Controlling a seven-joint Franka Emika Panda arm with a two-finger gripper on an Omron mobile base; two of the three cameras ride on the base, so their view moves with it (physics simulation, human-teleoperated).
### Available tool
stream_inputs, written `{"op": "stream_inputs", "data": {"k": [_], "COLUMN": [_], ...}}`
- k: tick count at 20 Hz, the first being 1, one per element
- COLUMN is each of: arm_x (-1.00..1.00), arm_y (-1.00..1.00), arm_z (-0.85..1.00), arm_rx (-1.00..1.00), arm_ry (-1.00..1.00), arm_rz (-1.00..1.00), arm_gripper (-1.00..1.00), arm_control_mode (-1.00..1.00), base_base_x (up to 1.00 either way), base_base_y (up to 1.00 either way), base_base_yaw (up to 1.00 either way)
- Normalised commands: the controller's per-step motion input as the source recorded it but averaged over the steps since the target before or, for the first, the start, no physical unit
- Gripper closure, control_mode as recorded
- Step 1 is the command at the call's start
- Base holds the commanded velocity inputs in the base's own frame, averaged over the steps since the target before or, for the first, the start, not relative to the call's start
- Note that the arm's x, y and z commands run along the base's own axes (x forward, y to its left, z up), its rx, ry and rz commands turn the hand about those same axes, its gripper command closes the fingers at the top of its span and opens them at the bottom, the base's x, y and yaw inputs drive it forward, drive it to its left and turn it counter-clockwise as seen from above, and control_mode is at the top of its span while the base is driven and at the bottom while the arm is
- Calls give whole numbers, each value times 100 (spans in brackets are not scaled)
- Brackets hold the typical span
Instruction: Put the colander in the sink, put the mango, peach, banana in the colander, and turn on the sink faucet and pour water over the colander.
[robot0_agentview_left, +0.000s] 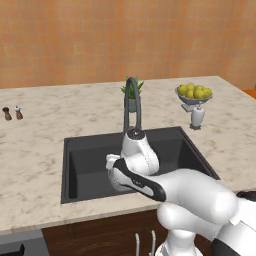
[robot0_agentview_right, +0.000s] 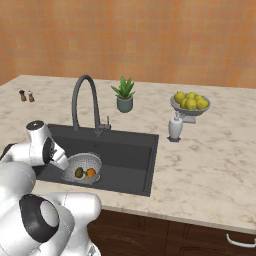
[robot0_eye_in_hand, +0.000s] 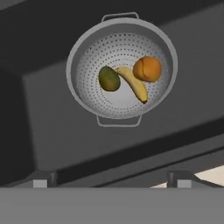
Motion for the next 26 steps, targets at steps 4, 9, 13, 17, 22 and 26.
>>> {"op": "stream_inputs", "data": {"k": [4,9,13,17,22,26], "arm_x": [-13,-26,-9,-1,15,27], "arm_y": [-48,-65,-85,-82,-55,-39], "arm_z": [64,63,32,19,20,25], "arm_rx": [2,3,0,0,1,6], "arm_ry": [0,0,-1,-9,-19,-36], "arm_rz": [8,8,9,11,5,10], "arm_gripper": [-100,-100,-100,-100,-100,-100], "arm_control_mode": [-100,-100,-100,-100,-100,-100], "base_base_x": [0,0,0,0,0,0], "base_base_y": [0,0,0,0,0,0], "base_base_yaw": [0,0,0,0,0,0]}}
